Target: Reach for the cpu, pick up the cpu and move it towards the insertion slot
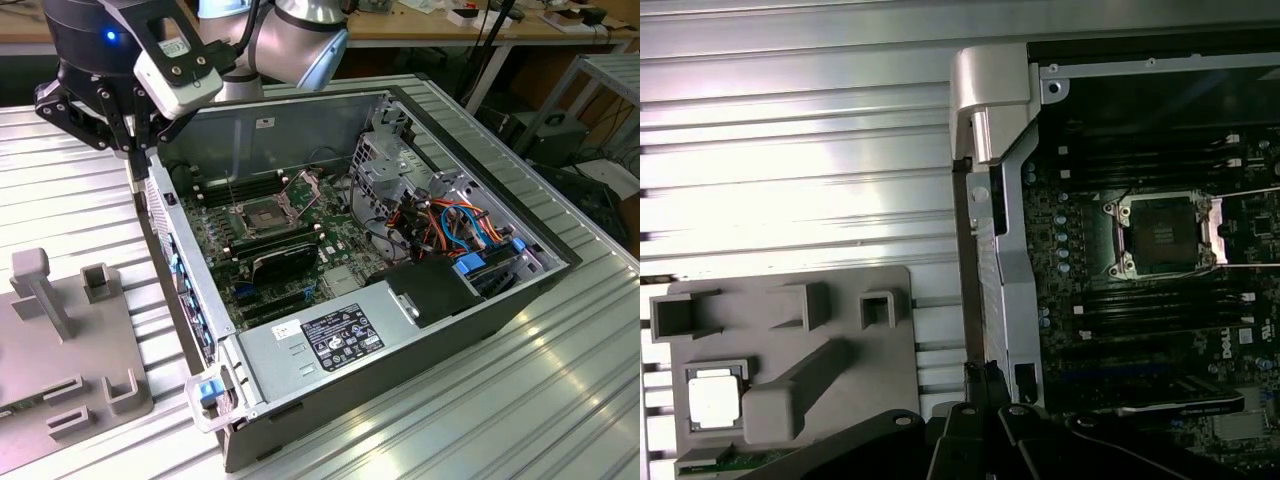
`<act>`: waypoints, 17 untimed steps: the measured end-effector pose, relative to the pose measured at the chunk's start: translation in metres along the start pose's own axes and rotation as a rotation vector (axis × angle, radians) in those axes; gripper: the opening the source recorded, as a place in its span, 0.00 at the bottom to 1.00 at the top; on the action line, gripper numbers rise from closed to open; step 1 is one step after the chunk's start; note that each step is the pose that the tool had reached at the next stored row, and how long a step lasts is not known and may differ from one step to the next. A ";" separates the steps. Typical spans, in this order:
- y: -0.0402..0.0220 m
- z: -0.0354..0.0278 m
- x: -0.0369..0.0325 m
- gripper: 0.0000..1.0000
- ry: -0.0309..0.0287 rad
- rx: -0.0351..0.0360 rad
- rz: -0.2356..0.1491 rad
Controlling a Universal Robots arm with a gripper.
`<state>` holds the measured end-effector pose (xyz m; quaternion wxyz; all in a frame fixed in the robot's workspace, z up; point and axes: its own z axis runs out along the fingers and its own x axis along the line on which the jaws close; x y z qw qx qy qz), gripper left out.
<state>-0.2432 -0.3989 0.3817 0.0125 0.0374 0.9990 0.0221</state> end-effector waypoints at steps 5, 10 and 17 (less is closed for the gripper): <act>-0.0002 0.0000 0.0031 0.11 0.0000 -0.0001 0.000; -0.0005 0.0000 0.0064 0.11 0.0000 0.0000 0.000; -0.0007 0.0001 0.0096 0.11 0.0000 -0.0001 0.000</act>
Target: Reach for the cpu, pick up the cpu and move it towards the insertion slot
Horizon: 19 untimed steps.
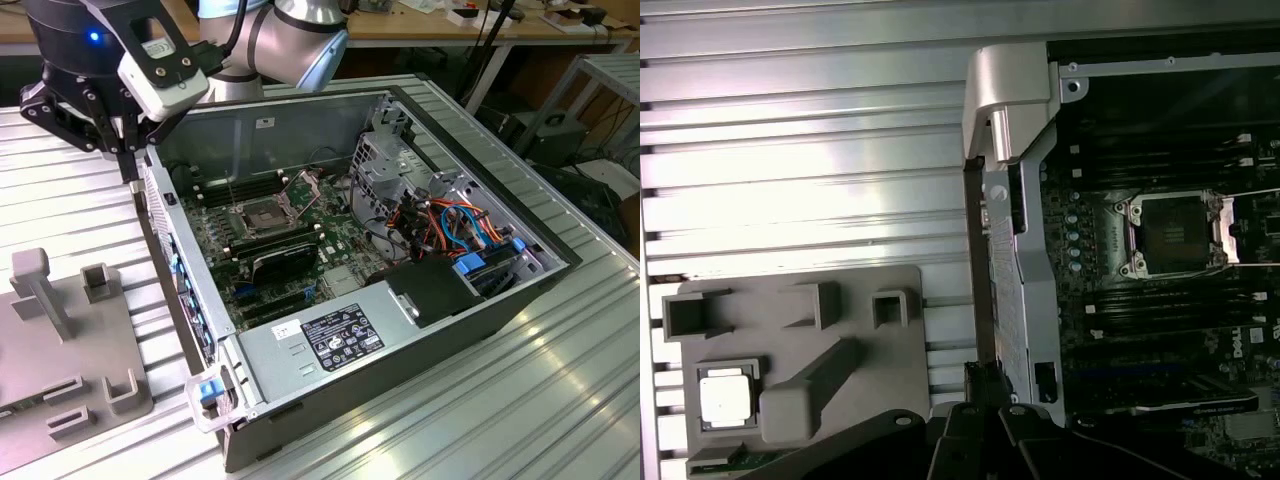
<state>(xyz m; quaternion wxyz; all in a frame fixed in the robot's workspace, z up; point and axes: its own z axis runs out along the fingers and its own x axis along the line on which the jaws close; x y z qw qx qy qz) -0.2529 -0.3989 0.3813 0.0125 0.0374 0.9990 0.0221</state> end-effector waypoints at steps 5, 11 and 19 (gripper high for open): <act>-0.0001 -0.0001 0.0012 0.11 0.0000 0.0001 0.000; -0.0002 -0.0001 0.0023 0.11 0.0000 0.0001 0.000; -0.0005 -0.0002 0.0067 0.11 0.0000 0.0001 0.000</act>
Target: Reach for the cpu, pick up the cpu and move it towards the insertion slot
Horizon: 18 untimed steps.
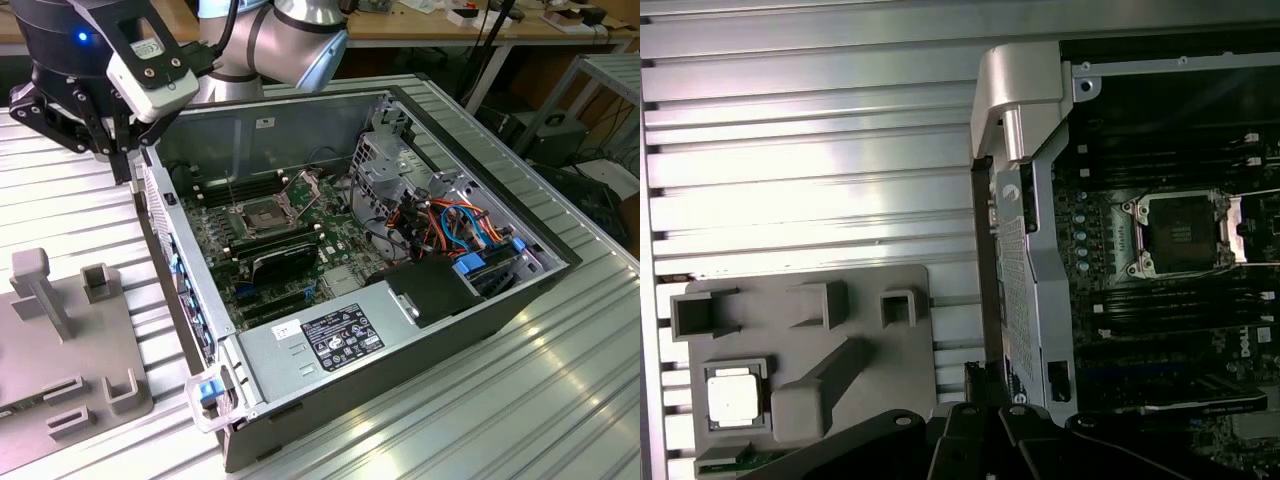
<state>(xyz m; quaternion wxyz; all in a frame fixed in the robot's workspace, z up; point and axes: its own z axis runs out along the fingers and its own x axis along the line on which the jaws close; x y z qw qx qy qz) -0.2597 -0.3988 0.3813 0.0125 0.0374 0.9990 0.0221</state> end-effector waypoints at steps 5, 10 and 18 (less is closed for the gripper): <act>-0.0002 0.0000 0.0032 0.11 0.0000 0.0000 0.000; -0.0005 -0.0001 0.0069 0.11 0.0001 0.0000 0.000; -0.0011 -0.0001 0.0150 0.11 0.0000 0.0000 0.000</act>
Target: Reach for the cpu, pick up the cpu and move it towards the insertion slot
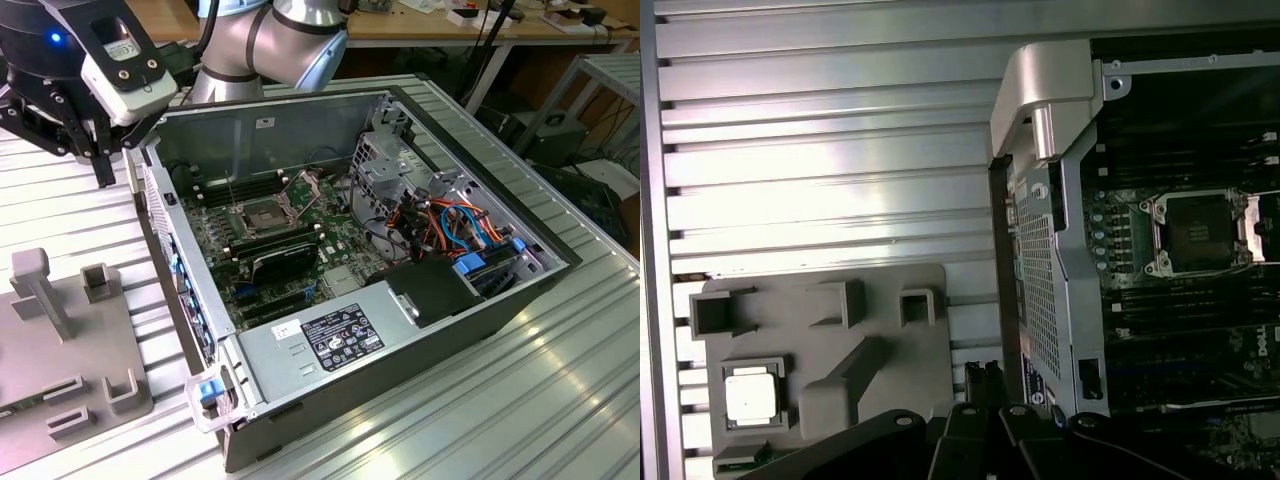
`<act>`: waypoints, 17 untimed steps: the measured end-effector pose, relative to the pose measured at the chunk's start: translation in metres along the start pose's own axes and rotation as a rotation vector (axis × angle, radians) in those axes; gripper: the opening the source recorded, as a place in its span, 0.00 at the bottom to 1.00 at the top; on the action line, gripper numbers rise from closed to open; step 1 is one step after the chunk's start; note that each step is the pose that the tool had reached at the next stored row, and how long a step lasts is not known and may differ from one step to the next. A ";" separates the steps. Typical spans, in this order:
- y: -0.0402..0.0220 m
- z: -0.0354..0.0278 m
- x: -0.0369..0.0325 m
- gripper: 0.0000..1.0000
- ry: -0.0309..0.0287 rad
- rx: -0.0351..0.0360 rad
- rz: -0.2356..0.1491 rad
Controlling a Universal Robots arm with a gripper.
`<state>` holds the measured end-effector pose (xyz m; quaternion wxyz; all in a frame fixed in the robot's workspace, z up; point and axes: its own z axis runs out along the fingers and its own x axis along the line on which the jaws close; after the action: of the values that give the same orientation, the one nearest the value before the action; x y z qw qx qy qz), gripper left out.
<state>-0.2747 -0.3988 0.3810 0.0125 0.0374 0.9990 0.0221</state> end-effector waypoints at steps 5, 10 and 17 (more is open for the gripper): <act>-0.0004 0.0000 0.0052 0.11 0.0000 0.0000 0.000; -0.0007 0.0001 0.0093 0.11 0.0001 0.0000 0.000; -0.0011 0.0003 0.0143 0.11 0.0001 0.0000 0.000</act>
<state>-0.2891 -0.3989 0.3804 0.0125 0.0374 0.9990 0.0221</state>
